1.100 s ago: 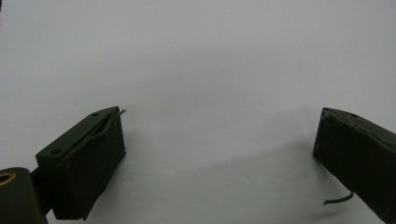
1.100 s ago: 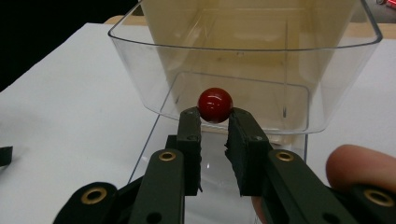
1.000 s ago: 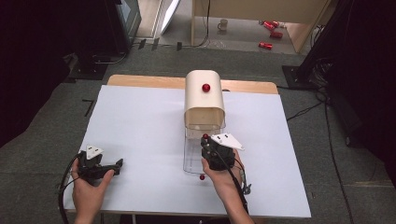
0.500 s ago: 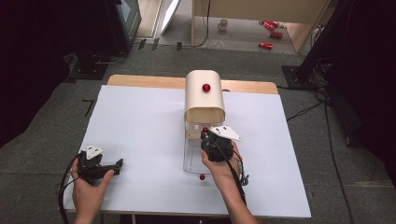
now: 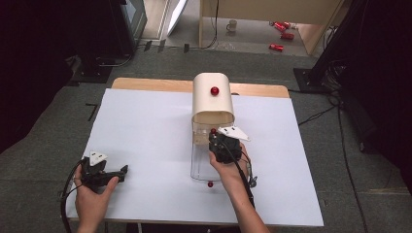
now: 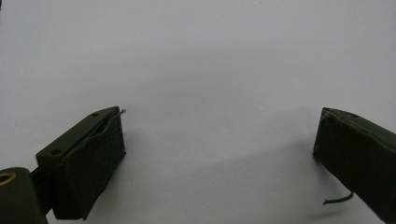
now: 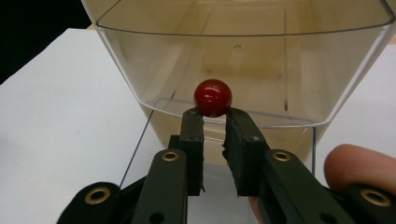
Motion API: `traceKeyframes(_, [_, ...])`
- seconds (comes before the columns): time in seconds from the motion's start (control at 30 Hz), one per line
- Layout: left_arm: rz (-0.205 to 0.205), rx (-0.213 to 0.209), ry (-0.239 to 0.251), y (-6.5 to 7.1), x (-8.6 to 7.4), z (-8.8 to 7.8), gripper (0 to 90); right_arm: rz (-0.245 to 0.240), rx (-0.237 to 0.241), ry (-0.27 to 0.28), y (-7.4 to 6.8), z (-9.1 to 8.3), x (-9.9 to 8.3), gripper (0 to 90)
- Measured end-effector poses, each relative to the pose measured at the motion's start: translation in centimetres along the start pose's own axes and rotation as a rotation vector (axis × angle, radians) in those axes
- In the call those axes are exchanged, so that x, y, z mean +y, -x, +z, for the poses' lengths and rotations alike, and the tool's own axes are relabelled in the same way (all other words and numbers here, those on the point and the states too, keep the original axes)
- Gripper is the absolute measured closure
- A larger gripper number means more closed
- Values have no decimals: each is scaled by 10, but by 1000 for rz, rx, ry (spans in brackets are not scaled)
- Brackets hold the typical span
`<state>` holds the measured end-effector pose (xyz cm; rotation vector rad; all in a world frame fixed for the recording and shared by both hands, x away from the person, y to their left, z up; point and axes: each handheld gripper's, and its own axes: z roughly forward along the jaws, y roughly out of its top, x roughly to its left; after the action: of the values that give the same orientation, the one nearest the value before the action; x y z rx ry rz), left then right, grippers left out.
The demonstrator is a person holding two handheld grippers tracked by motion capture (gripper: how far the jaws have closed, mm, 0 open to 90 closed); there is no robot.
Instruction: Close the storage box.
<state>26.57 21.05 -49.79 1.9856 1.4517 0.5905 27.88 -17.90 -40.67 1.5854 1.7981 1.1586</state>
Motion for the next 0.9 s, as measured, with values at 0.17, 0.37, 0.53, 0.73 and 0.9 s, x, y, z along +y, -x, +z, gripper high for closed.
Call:
traceKeyframes(0.17, [-1,0,1,0,0,0,19,-17,19,26,0,-5,-2,671])
traceKeyframes(0.37, [4,1,-3,0,0,0,19,-167,-48,165,-10,-21,-14,443])
traceKeyframes(0.53, [5,2,-4,0,0,0,19,-155,-11,145,-13,-31,-20,366])
traceKeyframes(0.73, [5,3,-3,0,0,0,19,-125,16,42,-18,-48,-33,217])
traceKeyframes(0.9, [6,3,-3,0,0,0,20,-117,15,31,-20,-60,-40,199])
